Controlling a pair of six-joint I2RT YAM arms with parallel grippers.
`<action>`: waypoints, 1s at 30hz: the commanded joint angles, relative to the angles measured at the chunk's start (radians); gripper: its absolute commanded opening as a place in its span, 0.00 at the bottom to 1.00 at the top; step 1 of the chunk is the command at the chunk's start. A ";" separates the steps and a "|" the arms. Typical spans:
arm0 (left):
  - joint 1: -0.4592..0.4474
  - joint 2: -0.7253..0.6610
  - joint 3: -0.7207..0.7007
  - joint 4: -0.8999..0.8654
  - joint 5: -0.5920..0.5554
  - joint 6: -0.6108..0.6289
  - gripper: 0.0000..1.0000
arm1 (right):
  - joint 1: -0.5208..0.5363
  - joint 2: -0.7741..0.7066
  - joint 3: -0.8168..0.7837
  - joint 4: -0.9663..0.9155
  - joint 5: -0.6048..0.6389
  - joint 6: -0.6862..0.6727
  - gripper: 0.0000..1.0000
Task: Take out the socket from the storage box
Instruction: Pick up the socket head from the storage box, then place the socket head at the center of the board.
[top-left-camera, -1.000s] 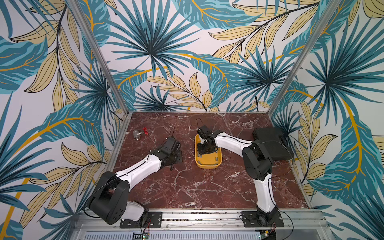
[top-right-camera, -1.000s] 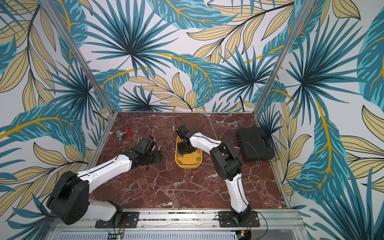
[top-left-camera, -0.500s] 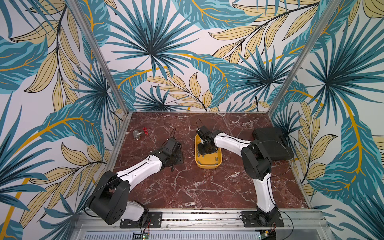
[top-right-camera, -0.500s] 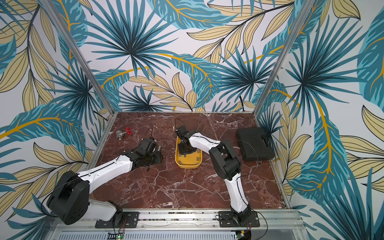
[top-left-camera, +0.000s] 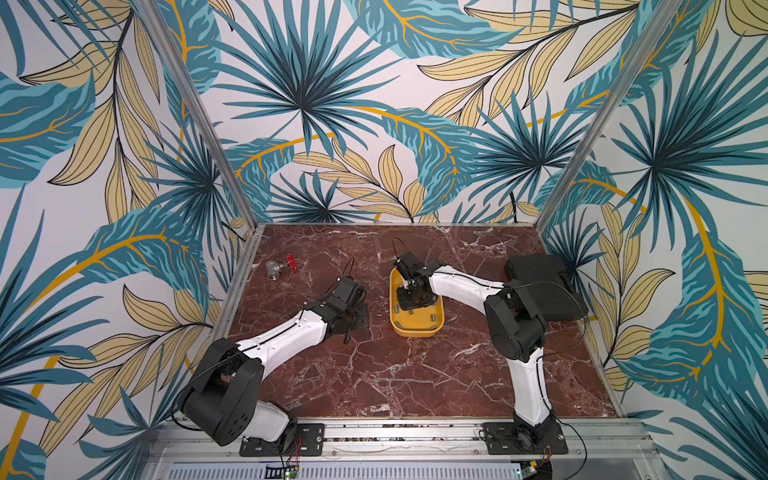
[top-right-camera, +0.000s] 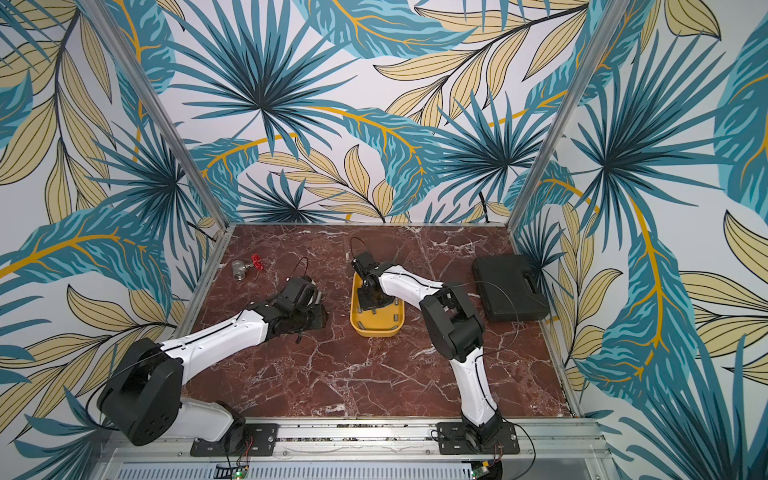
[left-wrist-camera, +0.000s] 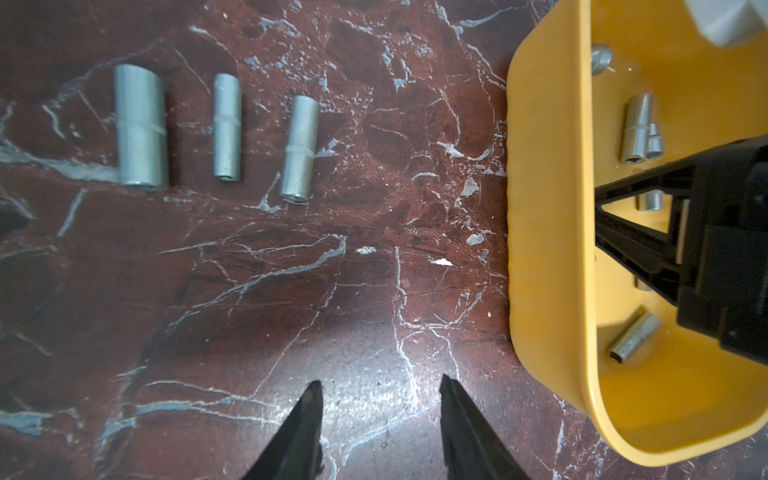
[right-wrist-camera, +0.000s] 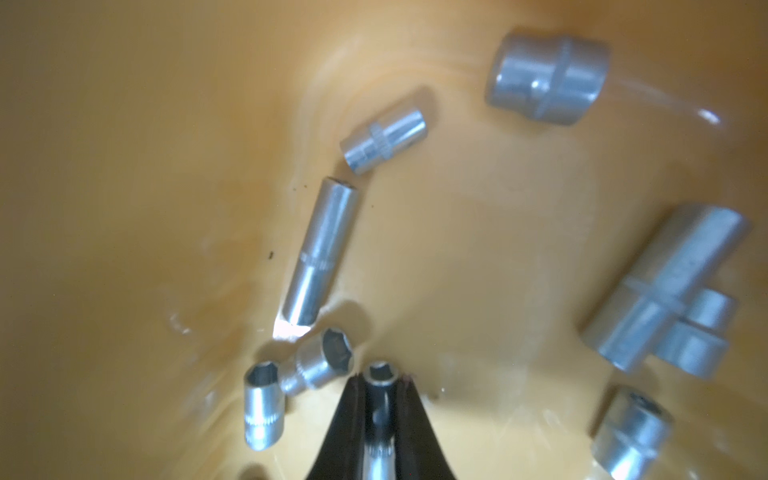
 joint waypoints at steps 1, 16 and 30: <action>-0.008 0.017 0.003 0.012 -0.006 -0.004 0.49 | 0.002 -0.083 -0.018 -0.031 -0.004 -0.016 0.14; -0.038 0.041 0.046 -0.026 -0.026 -0.013 0.49 | -0.097 -0.281 -0.110 -0.013 -0.063 -0.026 0.13; -0.056 0.051 0.073 -0.056 -0.035 -0.008 0.49 | -0.296 -0.492 -0.383 0.034 -0.072 -0.038 0.13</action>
